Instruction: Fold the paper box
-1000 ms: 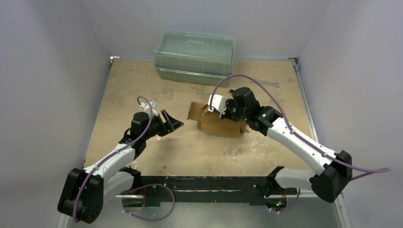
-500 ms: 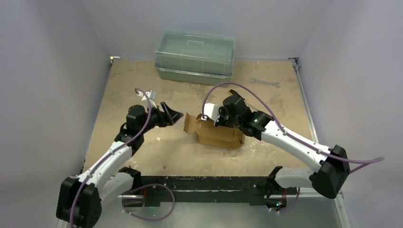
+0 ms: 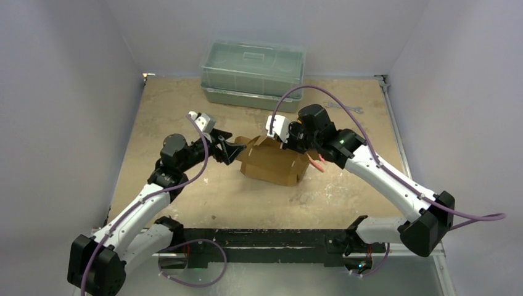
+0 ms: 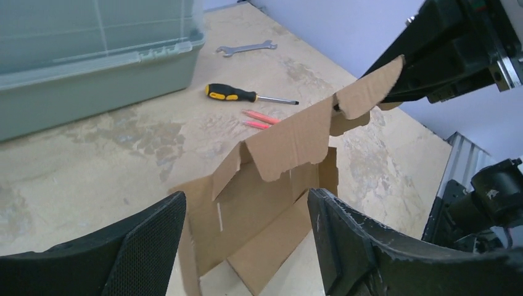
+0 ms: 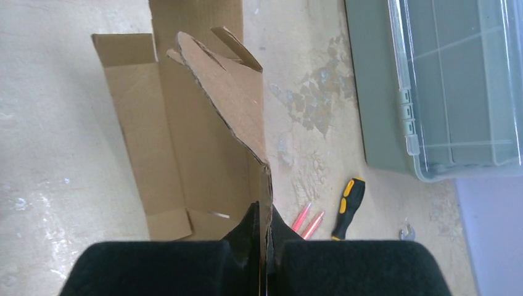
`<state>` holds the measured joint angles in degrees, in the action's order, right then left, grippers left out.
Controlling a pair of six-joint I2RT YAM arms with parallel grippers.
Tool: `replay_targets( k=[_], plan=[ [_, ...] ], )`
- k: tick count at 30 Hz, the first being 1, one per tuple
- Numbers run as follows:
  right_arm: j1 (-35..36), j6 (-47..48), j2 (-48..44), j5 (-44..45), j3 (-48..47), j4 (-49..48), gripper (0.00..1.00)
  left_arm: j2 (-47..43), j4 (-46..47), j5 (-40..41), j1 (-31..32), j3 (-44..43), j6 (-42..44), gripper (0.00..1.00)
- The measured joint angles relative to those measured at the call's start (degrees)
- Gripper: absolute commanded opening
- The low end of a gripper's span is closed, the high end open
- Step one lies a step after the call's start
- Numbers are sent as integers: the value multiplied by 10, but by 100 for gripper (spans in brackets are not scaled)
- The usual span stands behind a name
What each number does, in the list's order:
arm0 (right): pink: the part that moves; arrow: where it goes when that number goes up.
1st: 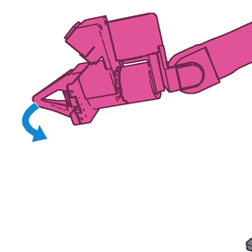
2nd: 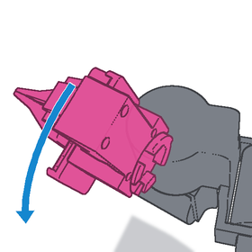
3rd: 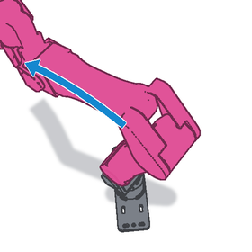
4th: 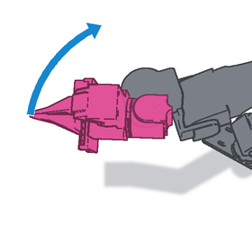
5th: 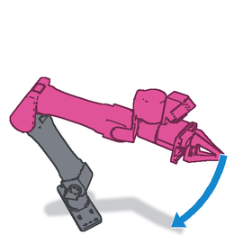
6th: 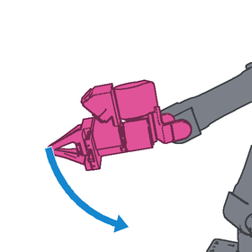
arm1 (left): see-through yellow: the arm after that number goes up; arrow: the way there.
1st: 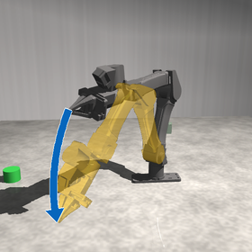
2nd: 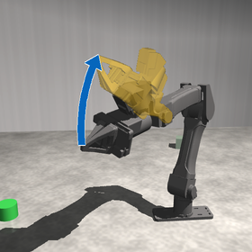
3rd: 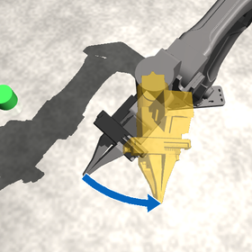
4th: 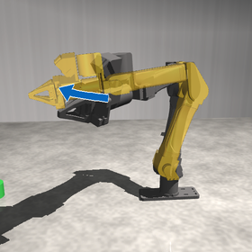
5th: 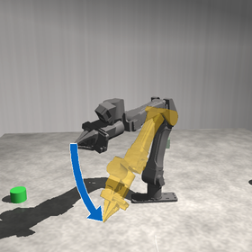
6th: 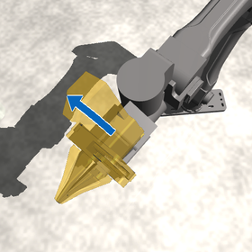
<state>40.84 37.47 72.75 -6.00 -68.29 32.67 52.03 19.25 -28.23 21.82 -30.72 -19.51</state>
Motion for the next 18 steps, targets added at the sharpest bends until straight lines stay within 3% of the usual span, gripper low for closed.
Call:
replay_targets(
  k=[7, 12, 18],
  plan=[
    [-24, -14, 0, -47, -35, 34, 0, -34, -65, 93, 47, -43, 103, 82],
    [-37, -15, 0, -56, -45, 40, 0, -89, -81, 144, 47, -29, 116, 83],
    [-37, -15, 0, -61, -59, 57, 0, -66, -80, 150, 47, -12, 111, 81]
  ],
)
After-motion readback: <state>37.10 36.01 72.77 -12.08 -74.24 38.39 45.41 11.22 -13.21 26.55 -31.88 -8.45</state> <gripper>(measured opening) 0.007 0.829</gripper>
